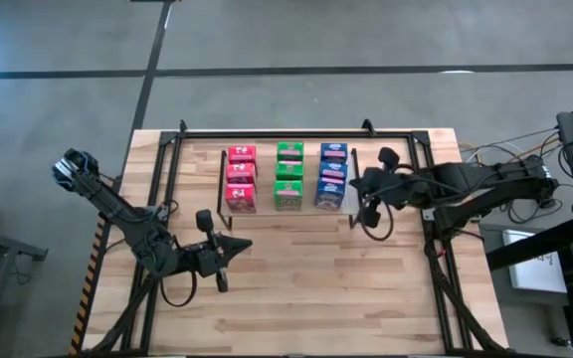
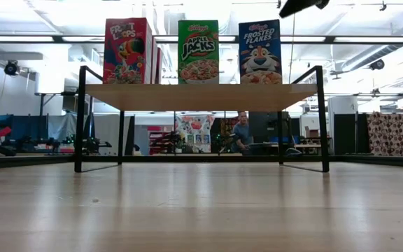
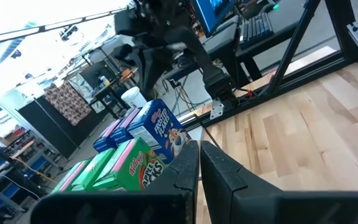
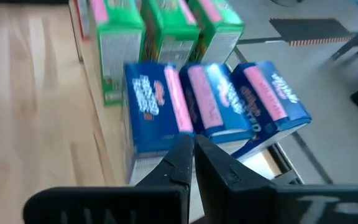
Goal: Stack cereal on shelf
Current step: Put the blue cereal box on the shelf, aligned with the other blue cereal boxes
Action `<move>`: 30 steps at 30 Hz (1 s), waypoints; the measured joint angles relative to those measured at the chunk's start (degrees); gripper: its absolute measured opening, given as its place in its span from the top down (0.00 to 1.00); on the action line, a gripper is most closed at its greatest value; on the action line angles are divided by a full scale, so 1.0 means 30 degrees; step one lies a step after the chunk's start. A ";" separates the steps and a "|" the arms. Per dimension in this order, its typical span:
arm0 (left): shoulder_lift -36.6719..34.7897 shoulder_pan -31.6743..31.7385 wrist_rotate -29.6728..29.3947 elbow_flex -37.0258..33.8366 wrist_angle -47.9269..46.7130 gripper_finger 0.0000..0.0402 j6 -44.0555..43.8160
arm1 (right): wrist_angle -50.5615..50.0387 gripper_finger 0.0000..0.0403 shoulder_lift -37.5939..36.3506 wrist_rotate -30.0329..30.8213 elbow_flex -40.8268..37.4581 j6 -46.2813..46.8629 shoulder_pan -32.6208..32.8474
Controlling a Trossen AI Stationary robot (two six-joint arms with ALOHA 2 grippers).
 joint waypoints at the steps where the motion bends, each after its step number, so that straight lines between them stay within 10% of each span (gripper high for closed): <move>1: -0.0007 0.0004 0.0000 0.0000 0.0003 1.00 0.0149 | -0.0019 0.98 -0.0007 -0.0004 0.0195 0.0353 0.0000; 30: -0.0984 0.0000 -0.2202 0.0000 -0.2082 1.00 0.2537 | -0.1528 0.98 0.7400 -0.0724 0.8493 0.2531 -0.0228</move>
